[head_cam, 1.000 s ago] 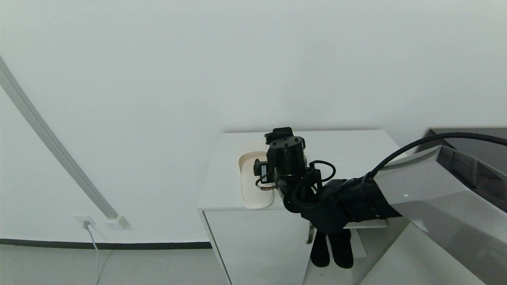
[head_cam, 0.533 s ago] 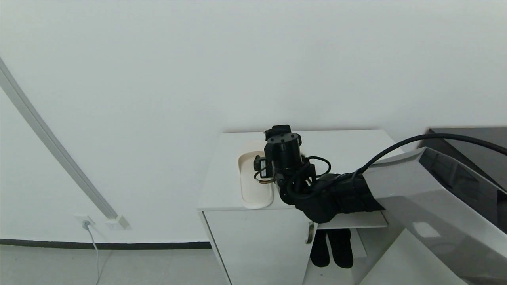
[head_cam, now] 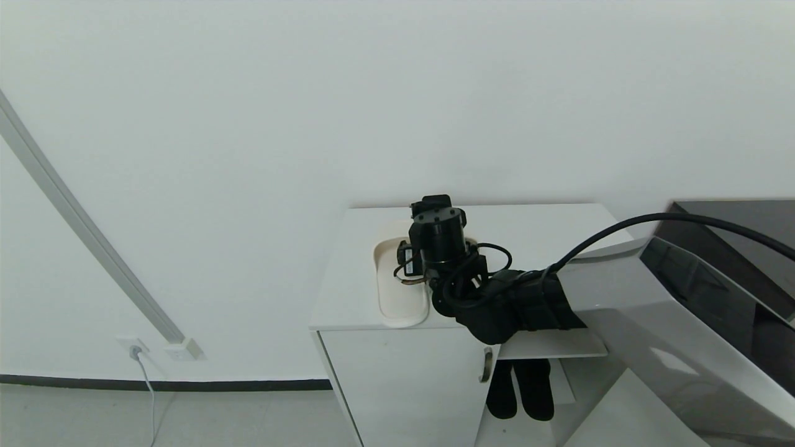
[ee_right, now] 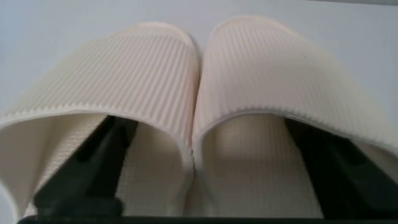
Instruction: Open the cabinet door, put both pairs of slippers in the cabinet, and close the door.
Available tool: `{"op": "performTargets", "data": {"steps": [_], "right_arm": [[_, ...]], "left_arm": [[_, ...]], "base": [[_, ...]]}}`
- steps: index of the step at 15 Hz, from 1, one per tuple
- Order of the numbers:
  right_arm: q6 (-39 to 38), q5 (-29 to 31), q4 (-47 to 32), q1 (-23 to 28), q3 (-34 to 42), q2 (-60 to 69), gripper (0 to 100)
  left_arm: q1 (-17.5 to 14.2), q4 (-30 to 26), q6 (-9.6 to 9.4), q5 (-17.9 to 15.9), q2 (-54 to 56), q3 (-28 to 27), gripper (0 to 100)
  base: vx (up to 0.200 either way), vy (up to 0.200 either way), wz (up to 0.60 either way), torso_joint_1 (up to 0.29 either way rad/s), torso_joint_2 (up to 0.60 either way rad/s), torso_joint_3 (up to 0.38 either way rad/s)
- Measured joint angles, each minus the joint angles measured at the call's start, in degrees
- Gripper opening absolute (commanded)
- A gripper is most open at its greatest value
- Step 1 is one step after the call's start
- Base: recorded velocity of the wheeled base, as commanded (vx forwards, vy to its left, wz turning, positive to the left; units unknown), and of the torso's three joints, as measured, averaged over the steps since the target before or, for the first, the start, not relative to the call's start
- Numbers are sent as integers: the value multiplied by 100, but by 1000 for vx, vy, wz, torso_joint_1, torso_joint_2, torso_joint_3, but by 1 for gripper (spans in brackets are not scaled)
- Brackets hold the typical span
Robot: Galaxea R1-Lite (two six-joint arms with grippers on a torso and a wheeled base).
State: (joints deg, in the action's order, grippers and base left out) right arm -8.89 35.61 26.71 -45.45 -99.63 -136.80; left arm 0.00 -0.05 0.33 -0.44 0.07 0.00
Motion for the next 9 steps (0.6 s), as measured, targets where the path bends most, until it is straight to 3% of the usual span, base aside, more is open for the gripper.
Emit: {"op": "performTargets", "data": {"steps": [9], "right_arm": [[9,55,24,-26,140,124,0]], "left_arm": [[0,2,7,0,0,0,0]], "base": [[0,0,0,0,0,0]]}}
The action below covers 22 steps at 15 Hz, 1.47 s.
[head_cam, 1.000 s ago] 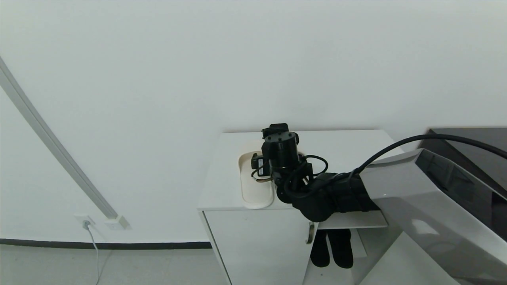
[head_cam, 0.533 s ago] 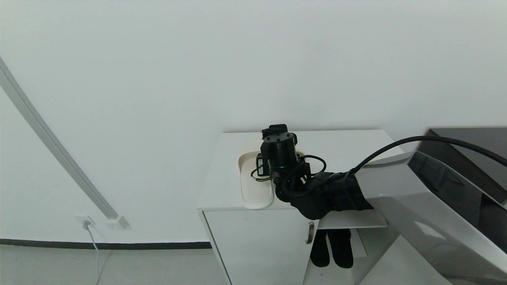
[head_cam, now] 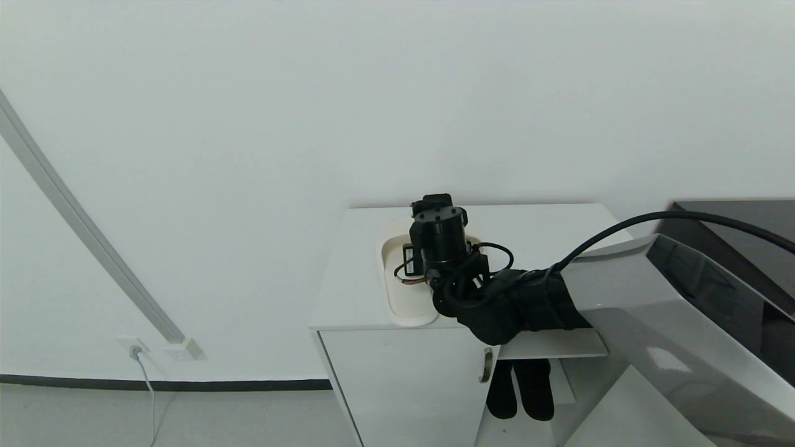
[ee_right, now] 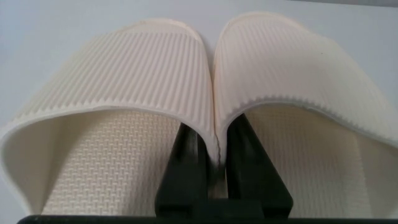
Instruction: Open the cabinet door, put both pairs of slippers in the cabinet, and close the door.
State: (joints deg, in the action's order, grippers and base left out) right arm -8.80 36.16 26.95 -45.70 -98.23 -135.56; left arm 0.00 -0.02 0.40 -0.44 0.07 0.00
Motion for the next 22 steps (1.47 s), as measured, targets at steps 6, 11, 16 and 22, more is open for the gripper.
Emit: {"op": "performTargets", "data": {"steps": [6,11,16,22], "right_arm": [[11,-112,594,-21,1642,1023,0],[18,-839,885,-165,3445,2345,0],[29,-1840,1079,-363,5064,3569,0],[35,-1832,1145,-479,5250,3851,0]], "left_arm": [[0,0,0,0,0,0,0],[0,-2,2,0,0,0,0],[0,-2,2,0,0,0,0],[0,0,28,0,0,0,0]], "base": [[0,0,0,0,0,0],[0,0,0,0,0,0],[0,0,0,0,0,0],[0,0,0,0,0,0]]}}
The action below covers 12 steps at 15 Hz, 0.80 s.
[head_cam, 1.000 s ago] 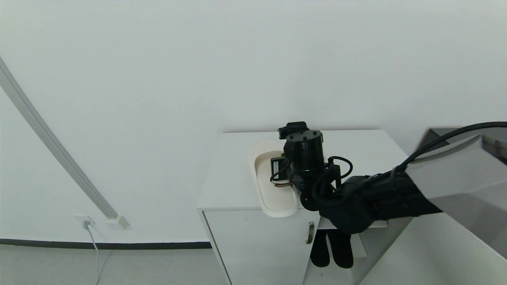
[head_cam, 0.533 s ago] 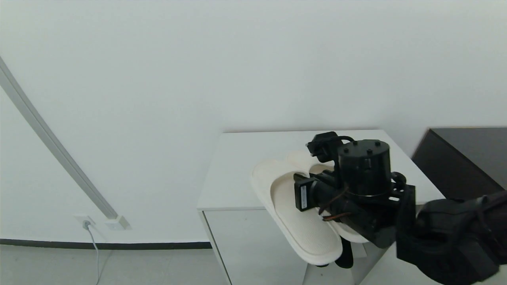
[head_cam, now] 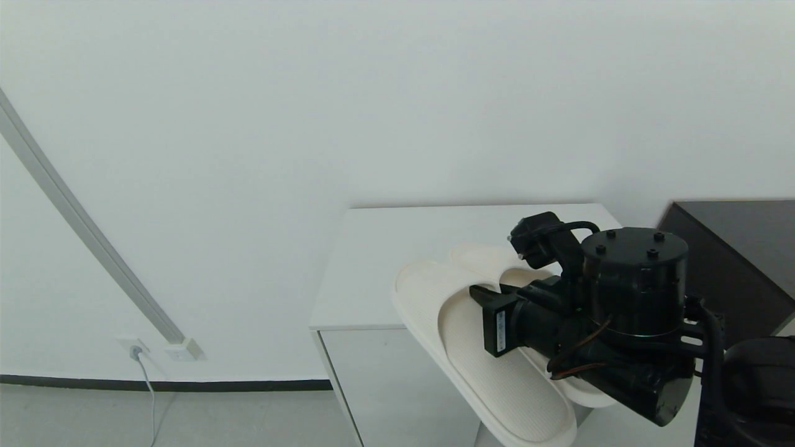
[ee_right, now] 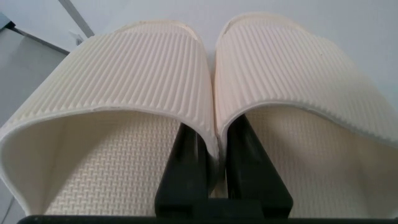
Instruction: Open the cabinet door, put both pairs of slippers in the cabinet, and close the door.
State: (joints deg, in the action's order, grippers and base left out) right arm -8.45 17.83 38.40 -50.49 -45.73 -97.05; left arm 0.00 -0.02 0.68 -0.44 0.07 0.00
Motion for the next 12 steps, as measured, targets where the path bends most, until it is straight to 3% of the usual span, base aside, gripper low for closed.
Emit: {"op": "performTargets", "data": {"steps": [3,11,12], "right_arm": [[0,20,0,-39,-11,-2,0],[-13,26,49,-140,9,-154,0],[-13,34,79,-133,11,-155,0]], "left_arm": [[0,-2,-6,0,0,0,0],[0,0,-9,0,0,0,0],[0,-2,-9,0,0,0,0]], "base": [[0,0,0,0,0,0],[-200,0,0,3,3,3],[0,0,0,0,0,0]]}}
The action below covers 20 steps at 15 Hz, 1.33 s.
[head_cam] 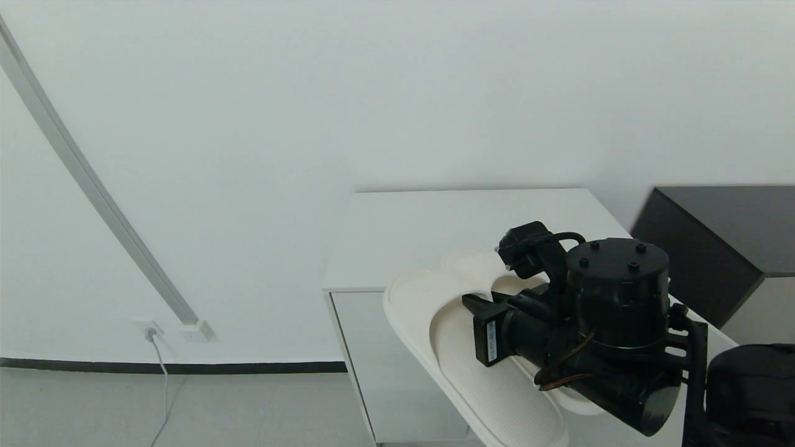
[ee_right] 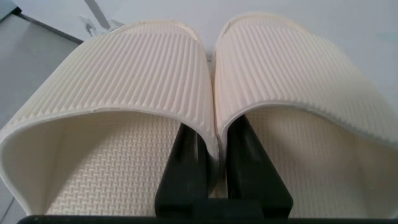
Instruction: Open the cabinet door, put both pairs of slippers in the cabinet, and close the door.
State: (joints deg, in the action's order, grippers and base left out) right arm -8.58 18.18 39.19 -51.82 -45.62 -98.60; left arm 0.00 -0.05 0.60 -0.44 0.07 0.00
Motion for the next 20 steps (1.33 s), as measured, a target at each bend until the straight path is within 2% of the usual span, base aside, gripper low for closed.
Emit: {"op": "performTargets", "data": {"steps": [18,20], "right_arm": [[84,-23,252,-27,188,-57,0],[101,-23,252,-33,168,-62,0]], "left_arm": [[0,2,-16,0,0,0,0],[0,2,-17,0,0,0,0]], "base": [[0,0,0,0,0,0],[0,-200,0,2,2,0]]}}
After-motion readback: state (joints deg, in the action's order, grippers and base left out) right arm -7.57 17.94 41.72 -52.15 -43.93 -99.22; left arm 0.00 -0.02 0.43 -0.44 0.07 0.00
